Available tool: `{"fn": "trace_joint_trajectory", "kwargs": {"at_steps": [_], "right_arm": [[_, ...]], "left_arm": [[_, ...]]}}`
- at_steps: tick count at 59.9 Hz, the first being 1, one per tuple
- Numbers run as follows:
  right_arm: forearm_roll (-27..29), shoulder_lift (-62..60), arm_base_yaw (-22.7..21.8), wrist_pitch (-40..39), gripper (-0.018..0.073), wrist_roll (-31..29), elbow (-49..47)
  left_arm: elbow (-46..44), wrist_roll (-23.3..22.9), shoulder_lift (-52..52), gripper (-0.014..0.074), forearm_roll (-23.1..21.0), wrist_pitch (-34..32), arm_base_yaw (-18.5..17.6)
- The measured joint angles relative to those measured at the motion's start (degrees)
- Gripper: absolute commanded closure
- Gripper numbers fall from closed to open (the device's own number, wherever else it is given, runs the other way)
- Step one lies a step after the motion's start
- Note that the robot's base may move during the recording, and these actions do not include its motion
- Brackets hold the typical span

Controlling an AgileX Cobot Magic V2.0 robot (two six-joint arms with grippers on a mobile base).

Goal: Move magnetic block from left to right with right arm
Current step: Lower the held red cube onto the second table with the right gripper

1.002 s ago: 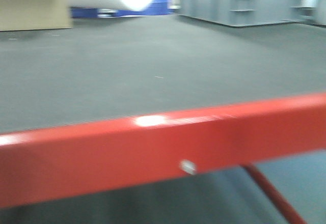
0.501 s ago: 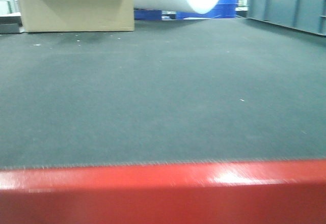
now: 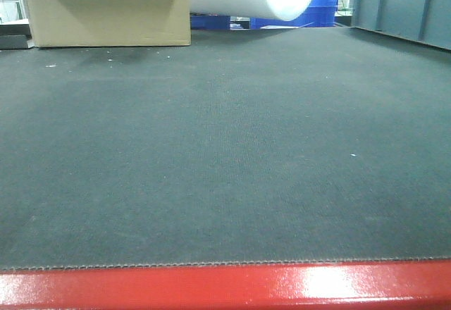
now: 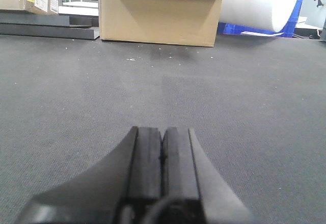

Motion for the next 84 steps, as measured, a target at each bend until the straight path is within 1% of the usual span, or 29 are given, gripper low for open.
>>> {"fn": "trace_joint_trajectory", "kwargs": {"at_steps": [39,52,55,59,68,71,78,84], "right_arm": [[0.0,0.0,0.0,0.0,0.044,0.0,0.0],[2.71,1.7,0.0,0.32,0.044,-0.1,-0.36],[3.63,4.44,0.0,0.32,0.044,-0.75,-1.24],[5.84,9.62,0.0,0.32,0.044,-3.61,-3.6],[13.95,24.71,0.0,-2.22,0.044,-14.78,-11.33],[16.9,29.94,0.0,-2.51,0.044,-17.1,-13.99],[23.09,41.58,0.0,-2.1,0.044,-19.65,-20.41],[25.35,51.9,0.5,-1.02,0.044,-21.16,-25.81]], "left_arm": [[0.0,0.0,0.0,0.0713,0.0,0.0,0.0],[0.0,0.0,0.0,0.0713,0.0,0.0,0.0],[0.0,0.0,0.0,0.0712,0.0,0.0,0.0],[0.0,0.0,0.0,0.0712,0.0,0.0,0.0],[0.0,0.0,0.0,0.0713,0.0,0.0,0.0],[0.0,0.0,0.0,0.0713,0.0,0.0,0.0],[0.0,0.0,0.0,0.0713,0.0,0.0,0.0],[0.0,0.0,0.0,0.0713,0.0,0.0,0.0]]}}
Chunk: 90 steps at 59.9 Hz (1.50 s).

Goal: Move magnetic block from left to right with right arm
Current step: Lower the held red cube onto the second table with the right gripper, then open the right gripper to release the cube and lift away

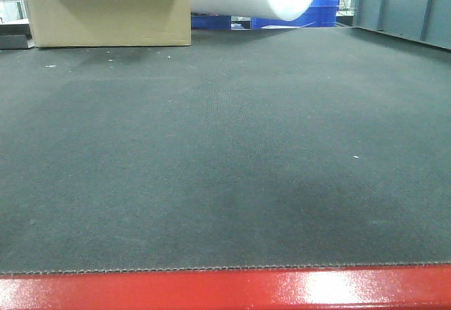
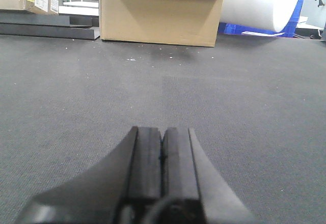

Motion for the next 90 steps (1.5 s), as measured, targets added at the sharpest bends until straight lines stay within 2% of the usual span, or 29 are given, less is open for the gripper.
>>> {"fn": "trace_joint_trajectory", "kwargs": {"at_steps": [21,35,45,51,56,61,68,85,90], "right_arm": [[0.3,31.29,7.86,0.53,0.0486,-2.85,-17.55],[0.35,47.69,8.95,0.42,0.0484,-2.97,-23.81],[-0.04,54.13,8.95,-0.05,0.0448,-2.97,-25.43],[-0.48,55.91,8.95,-0.15,0.0408,-2.97,-25.53],[-0.87,56.42,8.95,-0.27,0.0337,-2.97,-25.53],[-1.0,56.44,8.95,-0.27,0.0202,-3.07,-25.53],[-1.37,56.44,8.95,-0.27,-0.0094,-3.07,-25.64],[-1.66,54.46,8.95,-0.27,-0.0068,-3.07,-25.64],[-1.72,52.45,8.84,-0.27,-0.0026,-3.07,-25.64]], "left_arm": [[0.0,0.0,0.0,0.0713,0.0,0.0,0.0],[0.0,0.0,0.0,0.0713,0.0,0.0,0.0],[0.0,0.0,0.0,0.0713,0.0,0.0,0.0],[0.0,0.0,0.0,0.0713,0.0,0.0,0.0],[0.0,0.0,0.0,0.0713,0.0,0.0,0.0],[0.0,0.0,0.0,0.0713,0.0,0.0,0.0],[0.0,0.0,0.0,0.0713,0.0,0.0,0.0],[0.0,0.0,0.0,0.0713,0.0,0.0,0.0],[0.0,0.0,0.0,0.0713,0.0,0.0,0.0]]}}
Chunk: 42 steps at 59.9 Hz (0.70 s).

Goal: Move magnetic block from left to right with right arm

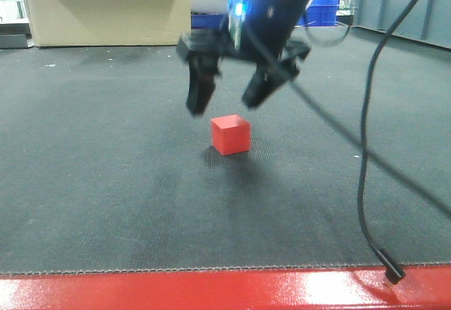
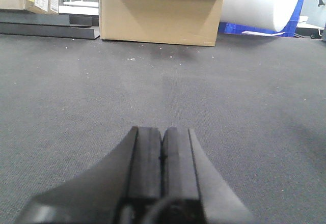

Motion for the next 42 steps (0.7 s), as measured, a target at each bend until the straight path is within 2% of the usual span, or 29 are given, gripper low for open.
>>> {"fn": "trace_joint_trajectory", "kwargs": {"at_steps": [3,12,16,26,33,42], "right_arm": [[0.0,-2.0,-0.25,0.29,0.003,0.0,0.0],[0.19,-7.97,-1.67,2.42,0.0281,0.0,0.0],[0.19,-11.08,-2.26,2.63,0.0353,0.0,0.84],[0.32,-21.0,-2.73,1.42,0.0427,0.0,6.92],[0.32,-29.05,-2.73,-1.64,0.0494,0.0,15.03],[0.32,-41.18,-2.73,-7.5,0.049,0.0,27.63]], "left_arm": [[0.0,0.0,0.0,0.0713,0.0,0.0,0.0],[0.0,0.0,0.0,0.0713,0.0,0.0,0.0],[0.0,0.0,0.0,0.0713,0.0,0.0,0.0],[0.0,0.0,0.0,0.0713,0.0,0.0,0.0],[0.0,0.0,0.0,0.0712,0.0,0.0,0.0],[0.0,0.0,0.0,0.0713,0.0,0.0,0.0]]}}
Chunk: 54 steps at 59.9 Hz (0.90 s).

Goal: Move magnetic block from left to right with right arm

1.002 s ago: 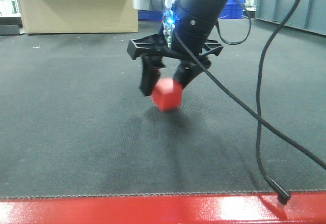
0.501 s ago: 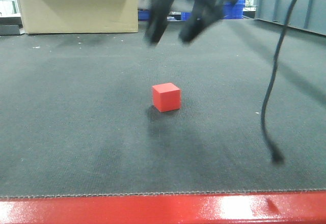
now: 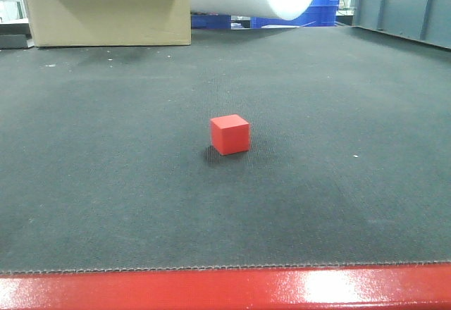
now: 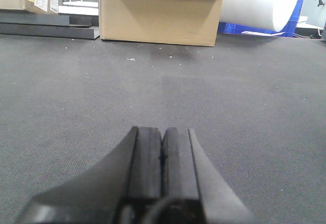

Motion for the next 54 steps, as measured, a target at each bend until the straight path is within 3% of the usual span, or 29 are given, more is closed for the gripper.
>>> {"fn": "trace_joint_trajectory", "kwargs": {"at_steps": [12,21,35,54], "right_arm": [[0.24,-17.73,0.0,-5.63,0.049,0.0,15.37],[0.33,-28.62,0.0,-6.41,0.049,0.0,21.68],[0.45,-38.96,0.0,-6.41,0.049,0.0,22.75],[0.45,-40.29,0.0,-6.41,0.049,0.0,22.72]], "left_arm": [[0.0,0.0,0.0,0.0713,0.0,0.0,0.0],[0.0,0.0,0.0,0.0713,0.0,0.0,0.0],[0.0,0.0,0.0,0.0713,0.0,0.0,0.0],[0.0,0.0,0.0,0.0713,0.0,0.0,0.0]]}}
